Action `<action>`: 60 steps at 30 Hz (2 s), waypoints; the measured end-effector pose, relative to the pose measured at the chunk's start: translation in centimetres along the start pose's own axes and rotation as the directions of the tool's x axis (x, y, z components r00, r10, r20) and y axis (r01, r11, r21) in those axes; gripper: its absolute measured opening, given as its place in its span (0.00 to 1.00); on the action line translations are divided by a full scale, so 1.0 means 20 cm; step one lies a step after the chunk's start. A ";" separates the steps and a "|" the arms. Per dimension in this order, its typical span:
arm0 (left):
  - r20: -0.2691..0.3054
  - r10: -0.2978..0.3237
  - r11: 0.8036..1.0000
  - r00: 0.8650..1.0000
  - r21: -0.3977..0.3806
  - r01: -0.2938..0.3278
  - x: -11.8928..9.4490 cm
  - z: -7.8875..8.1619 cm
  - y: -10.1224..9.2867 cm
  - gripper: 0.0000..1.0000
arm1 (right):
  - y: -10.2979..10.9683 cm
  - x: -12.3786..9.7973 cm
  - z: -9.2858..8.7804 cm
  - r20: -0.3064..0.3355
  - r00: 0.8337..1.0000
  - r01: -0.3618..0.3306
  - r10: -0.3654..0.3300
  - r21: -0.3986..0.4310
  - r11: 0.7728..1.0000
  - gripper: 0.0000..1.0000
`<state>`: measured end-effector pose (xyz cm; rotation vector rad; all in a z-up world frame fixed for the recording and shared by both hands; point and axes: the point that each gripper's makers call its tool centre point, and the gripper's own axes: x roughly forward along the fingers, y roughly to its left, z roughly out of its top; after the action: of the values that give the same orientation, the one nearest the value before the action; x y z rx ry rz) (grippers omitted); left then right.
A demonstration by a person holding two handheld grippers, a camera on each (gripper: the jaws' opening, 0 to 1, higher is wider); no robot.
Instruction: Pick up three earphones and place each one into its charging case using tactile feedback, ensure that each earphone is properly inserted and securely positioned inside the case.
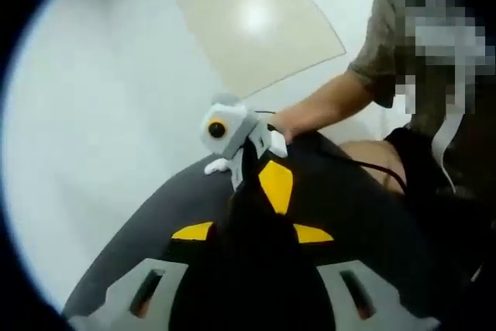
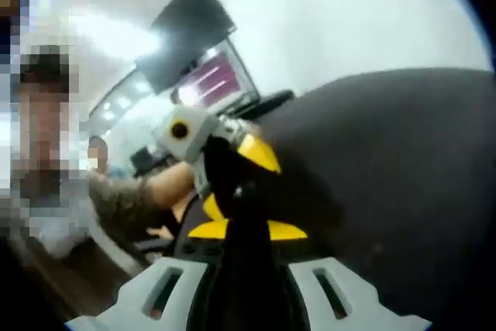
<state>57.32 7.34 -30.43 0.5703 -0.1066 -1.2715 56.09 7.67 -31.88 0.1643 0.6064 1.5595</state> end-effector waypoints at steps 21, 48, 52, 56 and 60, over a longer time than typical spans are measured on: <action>0.006 0.023 0.996 1.000 -0.082 -0.022 0.02 -0.02 0.06 0.32 | -0.07 -0.05 0.03 0.069 0.987 0.162 -0.147 -0.468 0.869 0.45; 0.044 0.579 0.750 0.814 -0.421 -0.510 -0.39 -0.05 0.65 0.23 | -0.18 0.02 0.09 0.051 0.947 0.307 -0.316 -0.425 0.852 0.50; 0.055 0.586 0.752 0.809 -0.408 -0.517 -0.38 -0.03 0.64 0.24 | -0.18 0.02 0.08 0.047 0.950 0.300 -0.310 -0.424 0.855 0.50; 0.060 0.593 0.744 0.803 -0.422 -0.518 -0.39 -0.02 0.64 0.24 | -0.18 0.02 0.07 0.051 0.947 0.308 -0.316 -0.420 0.854 0.43; 0.052 0.591 0.750 0.805 -0.403 -0.524 -0.38 -0.03 0.63 0.24 | -0.19 0.02 0.05 0.059 0.933 0.346 -0.356 -0.429 0.834 0.36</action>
<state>66.23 16.71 -23.32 0.0694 -0.1676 -0.7124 59.81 8.27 -32.86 -0.2929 0.2705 1.2976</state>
